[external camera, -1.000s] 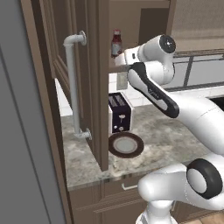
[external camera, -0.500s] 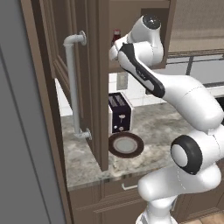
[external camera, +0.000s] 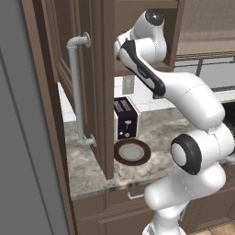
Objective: Move the hot dog bun to the plate on the dining table and place the condiment next to that plate. Then navigate to the fridge and take the sausage and place it on the plate as well.
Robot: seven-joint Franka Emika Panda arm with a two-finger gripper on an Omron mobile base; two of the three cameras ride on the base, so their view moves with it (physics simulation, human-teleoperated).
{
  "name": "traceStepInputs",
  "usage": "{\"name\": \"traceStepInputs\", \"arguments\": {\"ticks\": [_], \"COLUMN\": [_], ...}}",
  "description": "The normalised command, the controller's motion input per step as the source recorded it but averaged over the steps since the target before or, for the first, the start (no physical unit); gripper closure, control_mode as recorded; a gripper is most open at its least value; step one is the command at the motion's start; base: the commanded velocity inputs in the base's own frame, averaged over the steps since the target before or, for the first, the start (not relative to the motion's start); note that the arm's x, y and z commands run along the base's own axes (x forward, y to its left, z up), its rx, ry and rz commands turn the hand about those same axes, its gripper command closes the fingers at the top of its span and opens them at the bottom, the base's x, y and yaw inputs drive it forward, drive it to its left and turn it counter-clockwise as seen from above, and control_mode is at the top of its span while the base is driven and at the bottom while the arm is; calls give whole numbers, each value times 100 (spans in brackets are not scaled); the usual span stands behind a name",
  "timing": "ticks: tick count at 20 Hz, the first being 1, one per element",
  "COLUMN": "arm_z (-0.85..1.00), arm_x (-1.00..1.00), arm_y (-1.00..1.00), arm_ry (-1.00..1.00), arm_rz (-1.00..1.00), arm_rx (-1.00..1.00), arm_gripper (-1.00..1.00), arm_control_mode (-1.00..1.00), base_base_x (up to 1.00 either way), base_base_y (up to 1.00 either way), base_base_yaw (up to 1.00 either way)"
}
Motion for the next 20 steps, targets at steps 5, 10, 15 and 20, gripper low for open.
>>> {"name": "traceStepInputs", "arguments": {"ticks": [5,10,15,20], "arm_z": [0,1,1,0], "arm_x": [30,43,48,41], "arm_y": [0,0,0,0], "arm_ry": [-7,0,0,0], "arm_rz": [-8,-5,0,0], "arm_rx": [3,3,3,0], "arm_gripper": [-100,-100,-100,-100], "arm_control_mode": [-100,-100,-100,-100], "base_base_x": [0,0,0,0], "base_base_y": [0,0,0,0], "base_base_yaw": [0,0,0,0]}}
